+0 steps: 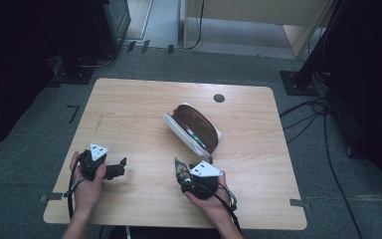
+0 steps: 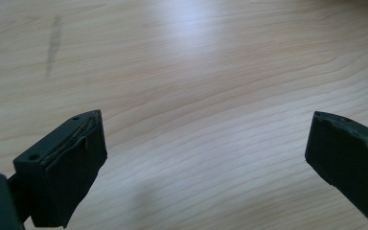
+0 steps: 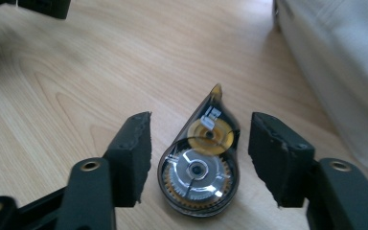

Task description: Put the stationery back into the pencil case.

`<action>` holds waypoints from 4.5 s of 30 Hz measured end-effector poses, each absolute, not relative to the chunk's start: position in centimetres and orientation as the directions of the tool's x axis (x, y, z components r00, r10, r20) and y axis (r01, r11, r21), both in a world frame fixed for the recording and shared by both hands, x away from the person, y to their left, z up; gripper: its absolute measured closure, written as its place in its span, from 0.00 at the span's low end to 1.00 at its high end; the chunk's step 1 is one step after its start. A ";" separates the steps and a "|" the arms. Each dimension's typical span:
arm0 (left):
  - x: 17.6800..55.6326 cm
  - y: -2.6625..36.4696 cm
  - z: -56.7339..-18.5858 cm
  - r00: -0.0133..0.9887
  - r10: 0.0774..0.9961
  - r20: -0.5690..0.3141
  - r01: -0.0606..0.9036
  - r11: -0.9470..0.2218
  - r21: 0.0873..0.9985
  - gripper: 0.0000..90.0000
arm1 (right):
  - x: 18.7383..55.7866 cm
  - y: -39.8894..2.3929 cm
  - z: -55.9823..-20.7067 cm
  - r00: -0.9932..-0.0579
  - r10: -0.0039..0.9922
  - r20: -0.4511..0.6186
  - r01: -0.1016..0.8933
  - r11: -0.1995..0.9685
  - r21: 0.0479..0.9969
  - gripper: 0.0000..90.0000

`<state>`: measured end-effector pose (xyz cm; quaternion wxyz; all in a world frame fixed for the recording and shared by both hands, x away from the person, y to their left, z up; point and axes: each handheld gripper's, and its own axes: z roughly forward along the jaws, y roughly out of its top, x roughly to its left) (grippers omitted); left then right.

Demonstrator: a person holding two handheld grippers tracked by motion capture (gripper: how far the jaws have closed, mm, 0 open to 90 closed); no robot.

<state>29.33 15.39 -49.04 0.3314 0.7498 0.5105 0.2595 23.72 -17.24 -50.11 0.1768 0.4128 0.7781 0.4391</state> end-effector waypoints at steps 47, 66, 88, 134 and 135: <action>28.8 7.0 -51.2 0.785 0.619 0.021 0.418 -0.554 0.719 0.25 | 25.8 -18.4 -51.6 -0.673 0.701 0.234 0.576 0.299 0.761 0.46; 26.8 5.6 -51.7 0.858 0.473 0.199 0.156 -0.610 0.777 0.27 | 25.5 -17.1 -49.6 -0.730 0.631 0.263 0.559 0.330 0.761 0.46; 25.6 5.3 -52.4 0.803 0.425 0.418 0.003 -0.704 0.710 0.65 | 25.7 -16.7 -49.3 -0.721 0.615 0.319 0.594 0.313 0.741 0.46; 26.5 6.4 -51.5 0.953 0.272 0.138 0.092 -0.688 0.720 0.90 | 26.4 -18.9 -51.2 -0.867 0.496 0.044 0.278 0.409 0.869 0.47; 26.6 6.4 -51.5 0.953 0.271 0.134 0.094 -0.687 0.720 0.90 | 26.4 -18.9 -51.2 -0.870 0.491 0.034 0.266 0.412 0.871 0.47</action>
